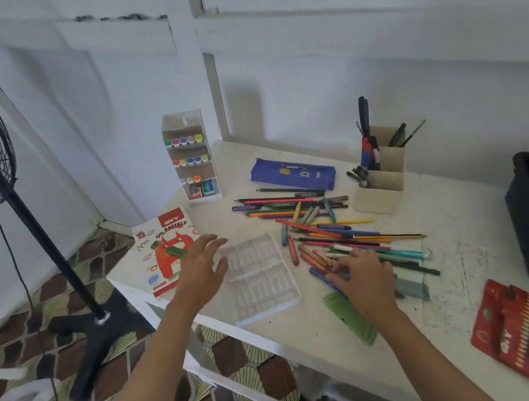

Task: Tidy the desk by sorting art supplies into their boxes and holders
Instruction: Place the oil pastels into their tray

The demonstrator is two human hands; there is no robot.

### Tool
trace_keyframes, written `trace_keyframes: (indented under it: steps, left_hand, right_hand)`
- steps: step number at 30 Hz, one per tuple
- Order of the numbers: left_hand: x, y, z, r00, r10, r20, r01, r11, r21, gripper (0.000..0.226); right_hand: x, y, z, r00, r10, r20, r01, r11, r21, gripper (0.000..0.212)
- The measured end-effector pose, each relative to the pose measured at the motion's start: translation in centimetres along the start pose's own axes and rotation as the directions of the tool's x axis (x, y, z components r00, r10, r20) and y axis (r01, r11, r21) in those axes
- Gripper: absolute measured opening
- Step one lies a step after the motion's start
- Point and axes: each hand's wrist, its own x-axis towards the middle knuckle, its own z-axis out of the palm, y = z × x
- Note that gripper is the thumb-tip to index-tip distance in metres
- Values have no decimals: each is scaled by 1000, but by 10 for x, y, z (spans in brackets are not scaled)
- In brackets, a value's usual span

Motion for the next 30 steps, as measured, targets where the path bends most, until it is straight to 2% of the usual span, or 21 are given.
trace_keyframes:
  steps: [3,9,14,16,18,20,22,26,30]
  left_hand:
    - [11,-18,-8,995,-2,100,-10,992,122,46]
    - [20,-51,-9,958,109,265,-169,961,219,102]
    - [20,-59,-4,936,143,322,-225,946,235,107]
    - [17,-59,-4,943,137,304,-204,958,202,109]
    - [17,-59,-4,940,136,312,-194,967,163,114]
    - [19,-60,-3,934,120,337,-174,976,133,118]
    - [21,-63,-1,934,105,342,-152,982,114,118]
    - [21,-64,1,933,100,347,-142,985,97,117]
    - [21,-63,0,926,93,367,-135,987,92,117]
  right_hand:
    - [2,-14,0,995,102,24,-97,983,-156,23]
    - [-1,-29,17,977,212,-8,-210,961,-182,25]
    - [-2,-36,29,983,180,-29,-182,975,-124,26]
    - [-2,-43,34,989,117,-87,-120,993,-23,23]
    - [-2,-53,36,989,51,-142,-19,976,217,10]
    - [-1,-66,35,989,52,-138,19,886,464,9]
    - [3,-78,34,987,88,-132,10,798,603,11]
    - [12,-106,34,991,136,-20,-70,626,776,19]
    - [21,-132,36,997,76,19,-61,596,801,24]
